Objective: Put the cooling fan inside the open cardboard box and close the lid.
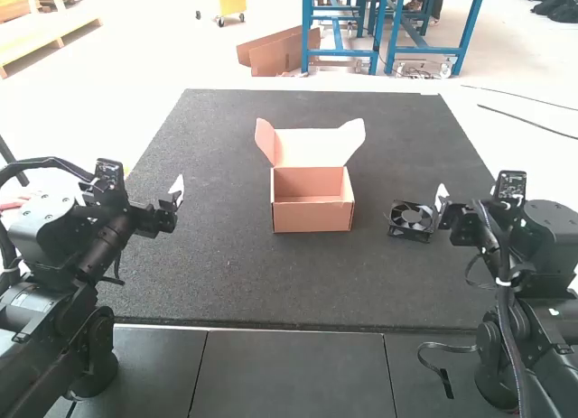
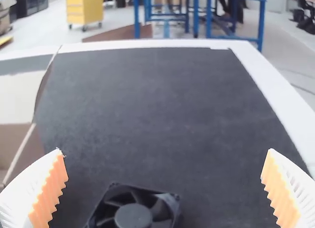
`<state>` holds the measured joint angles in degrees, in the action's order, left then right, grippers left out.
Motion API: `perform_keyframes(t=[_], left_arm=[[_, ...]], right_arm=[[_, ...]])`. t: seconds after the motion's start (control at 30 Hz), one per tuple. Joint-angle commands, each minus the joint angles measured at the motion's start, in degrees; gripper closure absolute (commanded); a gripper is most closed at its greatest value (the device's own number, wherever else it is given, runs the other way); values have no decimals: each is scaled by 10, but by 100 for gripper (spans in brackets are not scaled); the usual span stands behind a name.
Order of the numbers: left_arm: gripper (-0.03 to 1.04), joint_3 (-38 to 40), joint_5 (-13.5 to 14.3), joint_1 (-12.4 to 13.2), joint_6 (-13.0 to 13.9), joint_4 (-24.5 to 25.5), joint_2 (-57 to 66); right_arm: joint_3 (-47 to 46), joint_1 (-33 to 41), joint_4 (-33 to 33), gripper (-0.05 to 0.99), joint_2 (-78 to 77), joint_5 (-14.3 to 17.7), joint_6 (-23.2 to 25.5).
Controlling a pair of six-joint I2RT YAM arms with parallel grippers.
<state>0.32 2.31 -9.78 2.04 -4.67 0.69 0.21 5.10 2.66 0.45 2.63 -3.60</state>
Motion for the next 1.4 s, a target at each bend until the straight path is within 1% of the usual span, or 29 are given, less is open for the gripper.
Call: perform_keyframes(t=[0.0, 0.1, 0.2, 0.23, 0.33, 0.47, 0.53, 0.63, 0.7, 0.73, 0.83, 0.9, 1.0, 1.1, 1.13, 1.2, 1.27, 1.3, 1.33, 1.37], left_arm=[[5, -3, 29, -2, -21, -47, -7], [5, -2, 44, -2, -20, -89, -8], [5, 4, 54, -2, -20, -105, -7], [5, 12, 55, -2, -20, -103, -7], [5, 39, 71, -2, -20, -85, -6], [5, 63, 82, -2, -20, -50, -4], [5, 72, 83, -2, -20, -52, -2], [5, 91, 87, -2, -20, -54, 12], [5, 108, 90, -3, -20, -61, 38], [5, 123, 90, -3, -20, -62, 55], [5, 176, 93, -5, -20, -44, 121], [4, 211, 95, -5, -20, -41, 165], [4, 268, 95, -6, -20, -26, 223], [4, 311, 94, -6, -20, -9, 267], [4, 329, 92, -6, -21, 4, 279], [4, 368, 90, -6, -28, 37, 305], [4, 408, 87, -7, -44, 78, 339], [4, 430, 82, -8, -57, 104, 358], [4, 453, 70, -9, -70, 132, 379], [4, 476, 62, -9, -76, 158, 401]], right_arm=[[-2, -6, 40, 2, -4, 28, 25], [-2, -6, 96, 2, -4, 46, 27], [-1, -7, 151, 2, -4, 47, 26], [1, -8, 155, 2, -4, 48, 26], [13, -11, 154, 2, -5, 54, 26], [39, -20, 145, 2, -2, 50, 27], [54, -23, 137, 2, 2, 42, 27], [86, -23, 109, 3, 16, 39, 27], [104, -24, 111, 3, 35, 37, 27], [116, -24, 111, 3, 49, 35, 27], [161, -25, 104, 3, 112, 33, 28], [204, -25, 85, 3, 165, 33, 36], [286, -25, 27, 3, 244, 31, 62], [367, -25, -39, 3, 310, 18, 96], [394, -25, -59, 2, 331, 13, 98], [445, -22, -108, 3, 373, 10, 107], [494, -24, -158, 3, 418, -3, 109], [519, -23, -189, 3, 442, -3, 114], [543, -20, -223, 3, 464, -4, 114], [566, -19, -252, 2, 484, -7, 115]])
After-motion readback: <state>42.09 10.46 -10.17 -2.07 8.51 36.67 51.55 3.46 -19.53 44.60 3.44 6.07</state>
